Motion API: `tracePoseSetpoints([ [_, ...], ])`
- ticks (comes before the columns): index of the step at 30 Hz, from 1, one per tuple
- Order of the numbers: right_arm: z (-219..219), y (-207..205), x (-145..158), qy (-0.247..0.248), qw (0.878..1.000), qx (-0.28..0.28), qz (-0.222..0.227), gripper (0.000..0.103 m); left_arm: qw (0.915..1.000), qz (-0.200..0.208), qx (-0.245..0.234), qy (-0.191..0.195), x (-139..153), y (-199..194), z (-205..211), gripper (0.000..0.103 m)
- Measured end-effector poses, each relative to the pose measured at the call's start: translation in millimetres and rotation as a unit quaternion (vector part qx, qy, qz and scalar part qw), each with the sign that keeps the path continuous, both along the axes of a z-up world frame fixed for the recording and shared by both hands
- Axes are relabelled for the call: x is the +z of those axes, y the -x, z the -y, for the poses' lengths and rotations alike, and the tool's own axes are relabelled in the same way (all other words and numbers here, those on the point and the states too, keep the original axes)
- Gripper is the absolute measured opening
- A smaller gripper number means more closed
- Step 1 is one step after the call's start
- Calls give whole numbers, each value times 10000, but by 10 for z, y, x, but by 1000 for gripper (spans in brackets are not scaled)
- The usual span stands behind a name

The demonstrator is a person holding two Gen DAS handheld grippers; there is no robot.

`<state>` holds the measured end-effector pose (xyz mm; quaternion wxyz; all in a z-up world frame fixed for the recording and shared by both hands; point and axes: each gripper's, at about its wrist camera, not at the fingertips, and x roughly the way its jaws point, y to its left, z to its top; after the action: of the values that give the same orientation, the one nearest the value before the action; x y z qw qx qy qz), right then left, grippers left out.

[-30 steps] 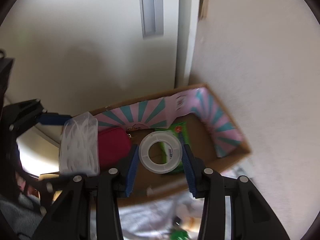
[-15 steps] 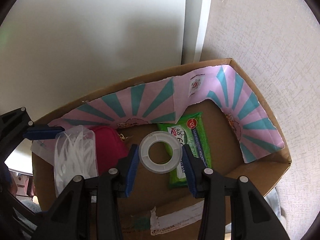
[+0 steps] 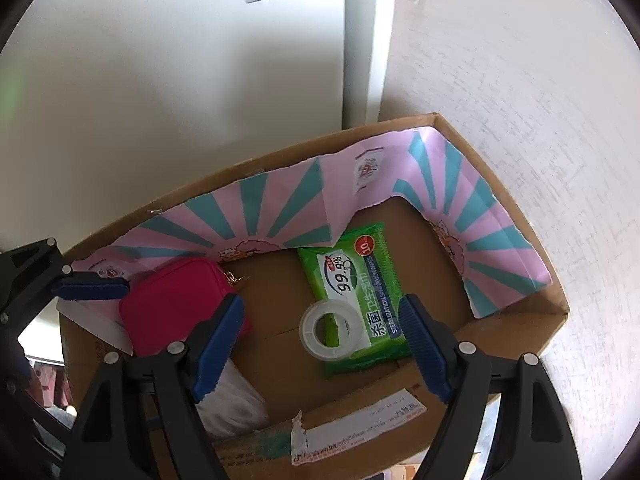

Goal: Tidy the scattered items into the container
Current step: 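Carry the clear box and tape roll into the cardboard box and release both, then grasp the pink scrunchie with the left tool while the right grasps the black compact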

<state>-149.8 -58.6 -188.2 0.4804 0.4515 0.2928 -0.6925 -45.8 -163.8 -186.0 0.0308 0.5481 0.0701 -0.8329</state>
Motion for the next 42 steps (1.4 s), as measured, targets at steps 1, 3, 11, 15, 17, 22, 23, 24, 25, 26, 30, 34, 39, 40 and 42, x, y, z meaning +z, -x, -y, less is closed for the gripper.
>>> tracePoseSetpoints([
  [1, -14, 3, 10, 10, 10000, -18, -2, 76, 10000, -28, -9, 10, 14, 0, -4, 85],
  [3, -47, 0, 39, 32, 10000, -49, -47, 76, 10000, -77, -33, -13, 40, 12, -10, 85],
  [11, -268, -60, 292, 199, 9993, -242, -211, 76, 9994, -319, -104, 21, 312, -21, -104, 85],
  [15, -538, -61, 492, 365, 9976, -483, -329, 76, 9986, -470, -247, 72, 498, -22, -210, 85],
  [17, -694, -32, 594, 451, 9963, -635, -374, 76, 9977, -568, -353, 89, 599, 14, -282, 85],
  [22, -1266, 85, 798, 628, 9894, -1226, -468, 76, 9940, -799, -739, 141, 833, 169, -556, 85],
  [23, -1370, 121, 804, 644, 9876, -1342, -488, 76, 9929, -845, -821, 154, 870, 195, -626, 85],
  [24, -1492, 146, 832, 650, 9856, -1475, -511, 76, 9918, -883, -911, 160, 903, 225, -703, 86],
  [25, -1650, 178, 868, 658, 9828, -1634, -548, 76, 9905, -916, -1016, 158, 938, 258, -783, 87],
  [26, -1792, 208, 895, 667, 9800, -1784, -575, 76, 9891, -949, -1116, 163, 970, 291, -861, 88],
  [30, -2377, 341, 940, 643, 9664, -2409, -622, 76, 9830, -1011, -1518, 198, 1013, 427, -1197, 92],
  [34, -2917, 390, 852, 516, 9523, -2943, -623, 76, 9771, -915, -1908, 236, 957, 593, -1544, 92],
  [39, -3355, 315, 651, 358, 9425, -3291, -467, 76, 9720, -739, -2231, 50, 812, 845, -1932, 92],
  [40, -3405, 284, 584, 329, 9417, -3321, -419, 76, 9718, -682, -2258, 6, 774, 915, -2004, 92],
  [42, -3488, 221, 468, 267, 9410, -3356, -342, 76, 9714, -579, -2302, -19, 681, 1048, -2140, 92],
])
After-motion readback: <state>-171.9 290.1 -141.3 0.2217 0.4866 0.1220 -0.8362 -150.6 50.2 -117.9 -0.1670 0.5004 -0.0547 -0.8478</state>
